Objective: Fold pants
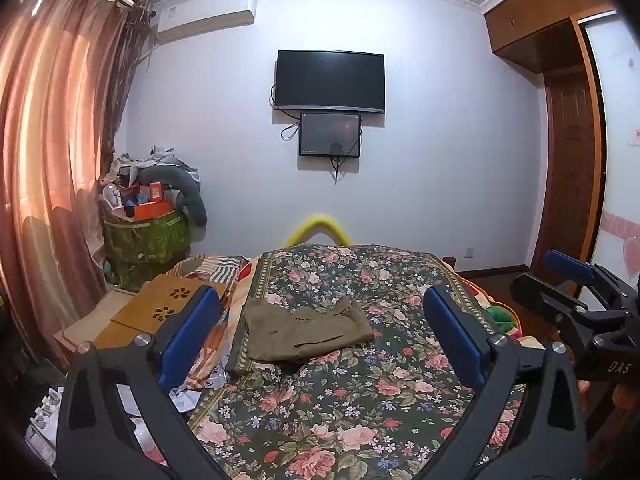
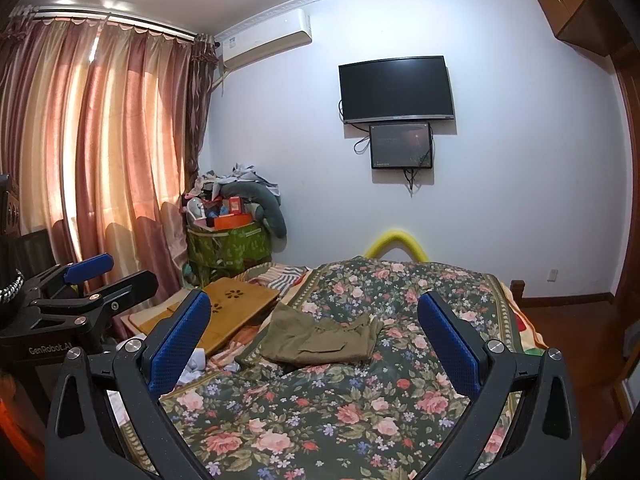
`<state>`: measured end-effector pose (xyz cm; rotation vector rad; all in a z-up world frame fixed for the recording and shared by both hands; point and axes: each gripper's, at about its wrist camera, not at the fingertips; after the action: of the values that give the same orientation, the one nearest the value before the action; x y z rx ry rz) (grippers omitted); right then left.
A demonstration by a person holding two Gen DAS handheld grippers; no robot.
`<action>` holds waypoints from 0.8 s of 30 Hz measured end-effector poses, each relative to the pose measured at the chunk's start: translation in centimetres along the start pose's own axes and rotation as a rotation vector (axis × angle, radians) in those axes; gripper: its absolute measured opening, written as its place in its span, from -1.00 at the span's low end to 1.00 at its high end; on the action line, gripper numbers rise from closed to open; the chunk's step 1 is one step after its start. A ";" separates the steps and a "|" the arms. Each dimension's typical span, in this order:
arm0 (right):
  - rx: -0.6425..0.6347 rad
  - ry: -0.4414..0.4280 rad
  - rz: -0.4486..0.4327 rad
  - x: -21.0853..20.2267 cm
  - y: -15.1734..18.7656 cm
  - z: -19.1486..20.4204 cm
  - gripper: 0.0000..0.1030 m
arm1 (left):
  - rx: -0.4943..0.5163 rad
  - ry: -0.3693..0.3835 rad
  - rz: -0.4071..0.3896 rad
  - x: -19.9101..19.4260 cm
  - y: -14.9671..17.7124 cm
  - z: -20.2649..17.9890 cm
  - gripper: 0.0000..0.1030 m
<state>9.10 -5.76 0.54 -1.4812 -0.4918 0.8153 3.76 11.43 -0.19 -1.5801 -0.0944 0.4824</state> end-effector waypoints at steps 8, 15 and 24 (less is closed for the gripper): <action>0.001 0.002 -0.001 -0.1 0.0 -0.1 0.99 | 0.003 0.005 -0.001 0.0 0.0 0.0 1.00; 0.002 0.003 -0.003 -0.2 -0.1 -0.1 0.99 | 0.003 0.013 -0.002 -0.1 -0.1 0.0 1.00; 0.005 0.005 -0.004 -0.2 0.0 -0.2 0.99 | -0.002 0.033 0.000 -0.1 -0.3 0.0 1.00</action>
<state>9.11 -6.02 0.60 -1.4774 -0.4887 0.8084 3.76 11.40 0.14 -1.5897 -0.0702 0.4559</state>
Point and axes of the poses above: each gripper's, at about its wrist camera, not at the fingertips, and x roughly the way its jaws point, z to its left, y to its underside, and after that the axes turned 9 degrees about -y, right-handed
